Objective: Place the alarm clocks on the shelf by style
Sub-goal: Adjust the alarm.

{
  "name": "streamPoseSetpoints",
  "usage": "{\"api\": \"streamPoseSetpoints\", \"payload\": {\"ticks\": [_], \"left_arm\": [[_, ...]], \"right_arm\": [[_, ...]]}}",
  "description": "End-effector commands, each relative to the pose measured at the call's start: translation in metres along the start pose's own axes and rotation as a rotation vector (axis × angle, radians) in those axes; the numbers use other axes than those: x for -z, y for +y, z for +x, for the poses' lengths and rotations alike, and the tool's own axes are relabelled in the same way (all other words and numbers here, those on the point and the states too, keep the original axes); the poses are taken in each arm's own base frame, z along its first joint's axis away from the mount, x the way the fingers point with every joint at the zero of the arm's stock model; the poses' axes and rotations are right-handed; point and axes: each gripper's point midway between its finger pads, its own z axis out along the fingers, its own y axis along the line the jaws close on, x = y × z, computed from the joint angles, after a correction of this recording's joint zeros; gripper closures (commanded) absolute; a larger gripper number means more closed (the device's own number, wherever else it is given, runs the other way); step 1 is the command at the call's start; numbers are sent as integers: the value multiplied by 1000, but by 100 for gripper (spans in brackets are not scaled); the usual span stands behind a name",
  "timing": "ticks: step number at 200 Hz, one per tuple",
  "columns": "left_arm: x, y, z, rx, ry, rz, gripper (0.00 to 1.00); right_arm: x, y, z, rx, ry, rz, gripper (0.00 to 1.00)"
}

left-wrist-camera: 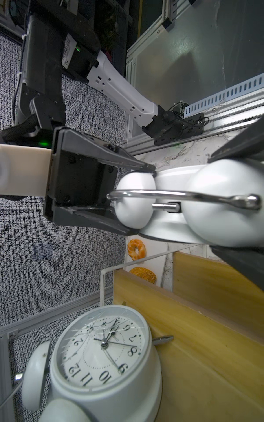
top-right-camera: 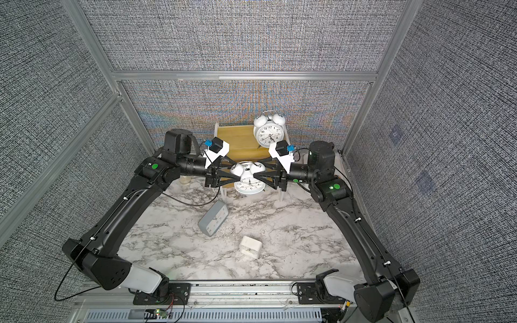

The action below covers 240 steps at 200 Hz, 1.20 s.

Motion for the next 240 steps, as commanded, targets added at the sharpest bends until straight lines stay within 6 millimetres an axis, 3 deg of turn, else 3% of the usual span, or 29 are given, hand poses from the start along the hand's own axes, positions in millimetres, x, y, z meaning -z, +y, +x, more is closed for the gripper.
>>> {"api": "streamPoseSetpoints", "payload": {"ticks": [1, 29, 47, 77, 123, 164, 215, 240], "left_arm": [[6, -3, -13, -26, -21, -15, 75], [9, -3, -15, -37, -16, -34, 76], [11, 1, -18, -36, -9, -56, 77], [14, 3, -25, -43, -9, -67, 78], [18, 9, -33, -63, -10, -111, 78], [33, 21, -50, -70, -21, -161, 78], [47, 37, -70, -70, -45, -191, 78], [56, 44, -80, -81, -60, -213, 78]], "right_arm": [[1, -8, -3, 39, -7, 47, 60], [4, -13, -5, 37, -16, 75, 52], [6, -14, -6, 39, -20, 87, 33], [12, -20, -7, 39, -26, 130, 21], [27, -28, -9, 44, -33, 206, 19], [56, -50, -9, 30, -47, 406, 19], [85, -78, 12, -43, -37, 634, 19], [95, -87, 32, -84, -8, 699, 19]]}}
